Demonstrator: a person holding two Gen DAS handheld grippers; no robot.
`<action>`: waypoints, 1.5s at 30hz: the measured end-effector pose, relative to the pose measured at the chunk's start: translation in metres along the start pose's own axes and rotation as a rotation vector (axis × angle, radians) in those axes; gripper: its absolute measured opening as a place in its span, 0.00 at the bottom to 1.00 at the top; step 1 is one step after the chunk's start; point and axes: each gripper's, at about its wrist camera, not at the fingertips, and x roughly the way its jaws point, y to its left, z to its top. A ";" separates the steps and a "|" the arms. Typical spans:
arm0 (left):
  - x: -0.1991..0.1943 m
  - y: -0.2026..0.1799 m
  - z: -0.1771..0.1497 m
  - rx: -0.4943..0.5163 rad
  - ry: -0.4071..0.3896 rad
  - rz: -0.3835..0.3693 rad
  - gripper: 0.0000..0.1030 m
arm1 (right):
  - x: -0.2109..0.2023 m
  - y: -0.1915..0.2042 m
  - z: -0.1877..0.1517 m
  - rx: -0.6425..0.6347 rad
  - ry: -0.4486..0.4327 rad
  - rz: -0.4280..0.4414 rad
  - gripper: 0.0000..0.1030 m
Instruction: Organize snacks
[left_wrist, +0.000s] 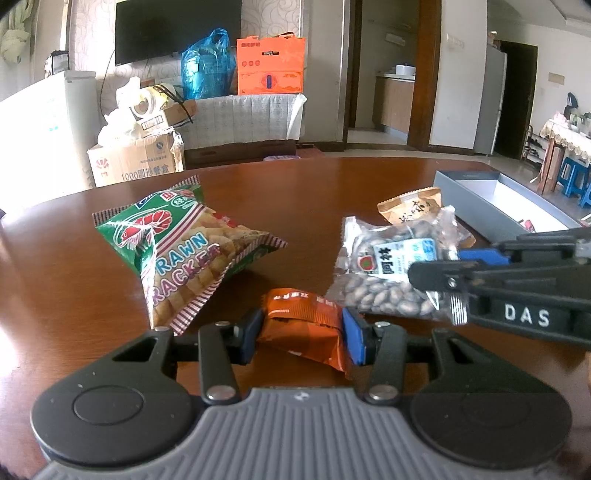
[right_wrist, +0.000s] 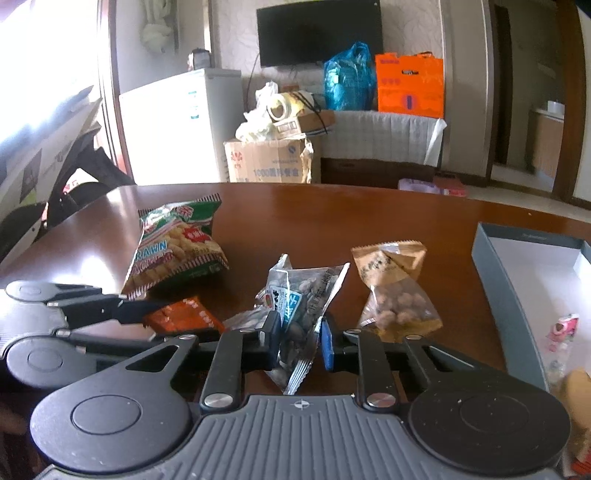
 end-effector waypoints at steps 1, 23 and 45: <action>0.000 -0.001 0.000 -0.001 0.000 0.002 0.44 | 0.000 -0.001 -0.001 -0.002 0.006 0.000 0.23; 0.004 0.002 -0.001 -0.026 0.001 0.000 0.44 | 0.019 -0.008 -0.003 0.116 0.021 0.010 0.30; 0.001 -0.033 0.008 0.029 -0.049 0.017 0.42 | -0.039 -0.013 0.002 -0.062 -0.075 -0.063 0.22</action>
